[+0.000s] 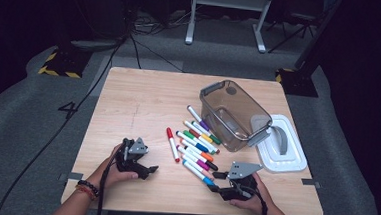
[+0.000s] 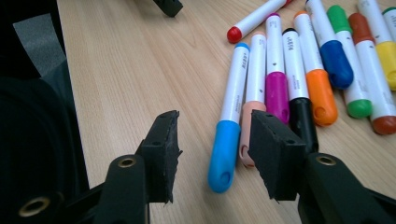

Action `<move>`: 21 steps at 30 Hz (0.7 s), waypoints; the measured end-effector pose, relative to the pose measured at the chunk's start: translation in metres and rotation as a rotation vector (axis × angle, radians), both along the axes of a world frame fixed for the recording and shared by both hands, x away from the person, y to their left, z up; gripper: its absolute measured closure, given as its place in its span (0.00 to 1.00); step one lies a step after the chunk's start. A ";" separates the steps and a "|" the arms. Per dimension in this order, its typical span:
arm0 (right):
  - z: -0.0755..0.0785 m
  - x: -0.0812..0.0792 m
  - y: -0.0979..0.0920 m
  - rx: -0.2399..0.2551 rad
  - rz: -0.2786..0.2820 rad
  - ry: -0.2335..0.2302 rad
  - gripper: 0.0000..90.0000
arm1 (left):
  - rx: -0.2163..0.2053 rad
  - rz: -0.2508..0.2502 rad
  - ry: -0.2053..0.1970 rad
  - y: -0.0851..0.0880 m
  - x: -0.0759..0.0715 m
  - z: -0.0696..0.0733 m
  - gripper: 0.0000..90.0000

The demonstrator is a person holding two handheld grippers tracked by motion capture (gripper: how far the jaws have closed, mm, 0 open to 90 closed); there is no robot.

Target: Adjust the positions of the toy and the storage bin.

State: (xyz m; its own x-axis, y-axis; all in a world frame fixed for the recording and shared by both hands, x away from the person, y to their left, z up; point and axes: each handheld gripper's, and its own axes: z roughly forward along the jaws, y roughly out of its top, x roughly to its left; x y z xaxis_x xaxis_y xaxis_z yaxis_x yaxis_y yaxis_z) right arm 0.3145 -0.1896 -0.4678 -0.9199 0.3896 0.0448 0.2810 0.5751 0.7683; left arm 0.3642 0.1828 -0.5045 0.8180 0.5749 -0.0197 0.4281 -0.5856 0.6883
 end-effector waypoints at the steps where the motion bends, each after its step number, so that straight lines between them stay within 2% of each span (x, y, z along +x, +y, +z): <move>1: 0.000 0.000 0.002 -0.002 0.007 -0.003 0.59 | 0.000 0.001 0.000 0.000 0.000 0.000 0.15; 4: -0.001 0.000 0.008 -0.018 0.021 -0.015 0.60 | 0.001 0.003 -0.002 0.000 0.000 0.000 0.15; 9: -0.003 0.002 0.013 -0.015 0.028 -0.003 0.61 | 0.004 0.006 -0.006 0.000 -0.001 0.000 0.16; 12: -0.004 0.000 0.018 -0.030 0.046 -0.006 0.61 | 0.004 0.008 -0.005 0.000 -0.001 0.000 0.16; 15: -0.007 0.001 0.019 -0.054 0.040 -0.011 0.61 | 0.004 0.008 -0.005 0.000 -0.001 0.000 0.16; 21: -0.011 0.005 0.017 -0.057 0.015 0.002 0.62 | 0.003 0.008 -0.004 0.000 -0.001 0.000 0.16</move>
